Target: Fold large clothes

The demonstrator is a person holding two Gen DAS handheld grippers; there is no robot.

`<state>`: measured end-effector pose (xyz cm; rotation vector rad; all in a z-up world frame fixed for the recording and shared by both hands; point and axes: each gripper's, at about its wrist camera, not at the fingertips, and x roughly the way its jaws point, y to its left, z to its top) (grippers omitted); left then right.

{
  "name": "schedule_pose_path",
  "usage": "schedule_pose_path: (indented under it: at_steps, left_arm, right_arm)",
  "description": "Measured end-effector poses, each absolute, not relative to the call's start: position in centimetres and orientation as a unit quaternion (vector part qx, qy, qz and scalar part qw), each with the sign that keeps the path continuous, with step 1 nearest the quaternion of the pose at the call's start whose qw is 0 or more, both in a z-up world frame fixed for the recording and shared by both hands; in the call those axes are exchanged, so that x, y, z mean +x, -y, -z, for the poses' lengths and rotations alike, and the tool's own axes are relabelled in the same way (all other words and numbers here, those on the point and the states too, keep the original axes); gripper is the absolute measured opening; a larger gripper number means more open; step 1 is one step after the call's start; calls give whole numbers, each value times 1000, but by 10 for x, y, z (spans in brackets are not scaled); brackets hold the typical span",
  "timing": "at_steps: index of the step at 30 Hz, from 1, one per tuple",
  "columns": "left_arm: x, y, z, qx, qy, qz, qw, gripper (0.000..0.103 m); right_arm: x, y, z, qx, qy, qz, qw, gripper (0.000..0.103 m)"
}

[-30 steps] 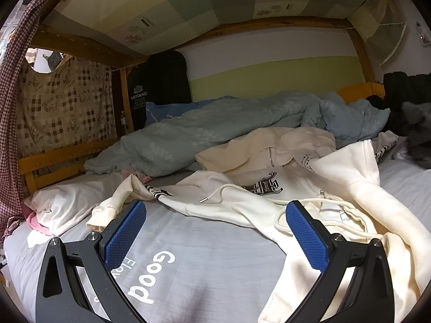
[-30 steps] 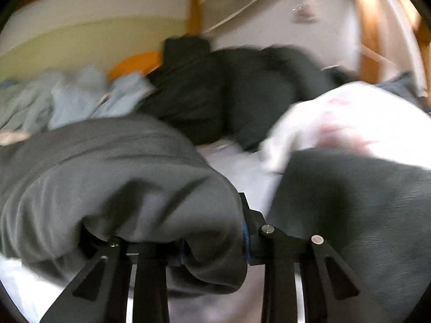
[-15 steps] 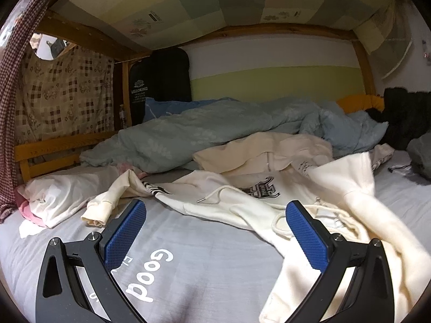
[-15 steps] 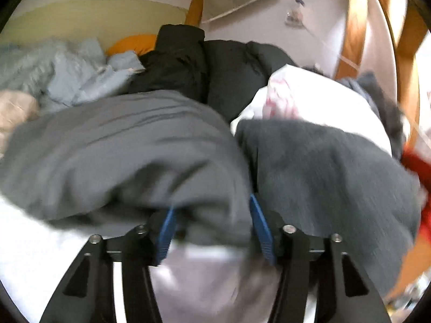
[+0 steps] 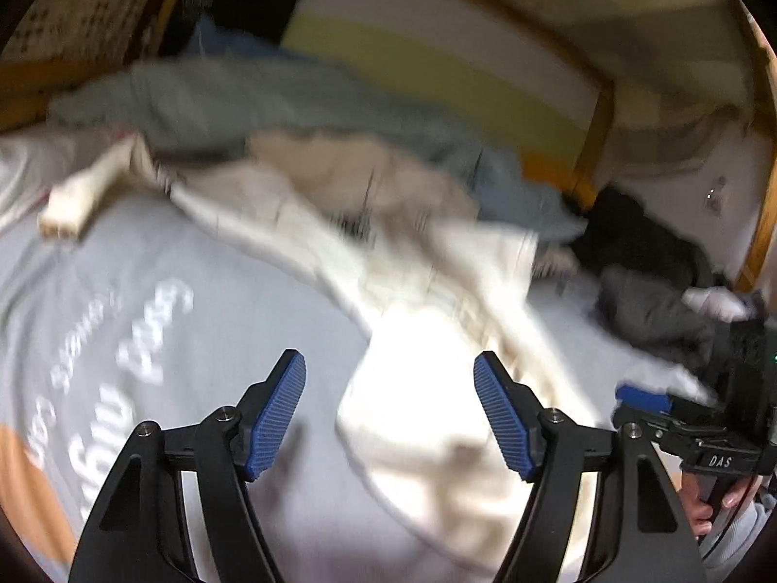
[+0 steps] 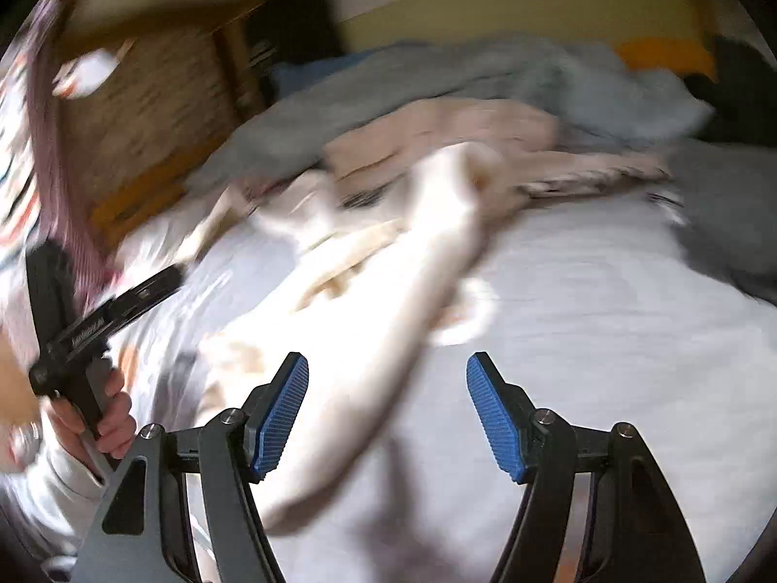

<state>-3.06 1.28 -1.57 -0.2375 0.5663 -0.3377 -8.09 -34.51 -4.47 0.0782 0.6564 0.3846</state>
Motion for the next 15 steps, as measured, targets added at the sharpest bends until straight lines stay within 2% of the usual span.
schedule_pose_path:
  at_steps: [3,5,6,7,9,12,15]
  left_arm:
    - [-15,-4,42,-133,-333,176,917,67]
    - [-3,-4,56,-174,-354,201,897,37]
    - [1,-3,60,-179,-363,198,893,30]
    - [1,-2,60,-176,-362,190,895,13]
    - [-10,-6,51,-182,-339,178,906,10]
    - [-40,-19,12,-197,-261,182,927,9]
    - [-82,-11,-41,-146,-178,182,956,7]
  right_arm:
    - [-72,325,60,42,-344,-188,919,70]
    - [-61,323,70,69,-360,-196,909,66]
    - [-55,320,75,71,-366,-192,908,53]
    - [-51,319,77,64,-365,-175,912,46]
    - [-65,317,80,60,-348,-164,921,22]
    - [-89,323,61,41,-294,-152,943,17]
    - [-110,331,36,42,-254,-181,949,17]
